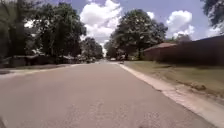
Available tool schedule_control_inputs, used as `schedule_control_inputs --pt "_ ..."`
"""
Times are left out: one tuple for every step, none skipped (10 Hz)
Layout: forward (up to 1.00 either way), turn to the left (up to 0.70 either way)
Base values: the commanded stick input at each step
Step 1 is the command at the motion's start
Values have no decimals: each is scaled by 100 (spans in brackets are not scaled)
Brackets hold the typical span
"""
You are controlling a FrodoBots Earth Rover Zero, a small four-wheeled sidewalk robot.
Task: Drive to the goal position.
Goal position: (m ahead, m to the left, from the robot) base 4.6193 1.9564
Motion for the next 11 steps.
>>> schedule_control_inputs --pt "70 0" --pt "70 0" --pt "70 0" --pt "70 0" --pt "70 0" --pt "70 0" --pt "70 0" --pt "70 0" --pt "70 0" --pt "70 0" --pt "70 0"
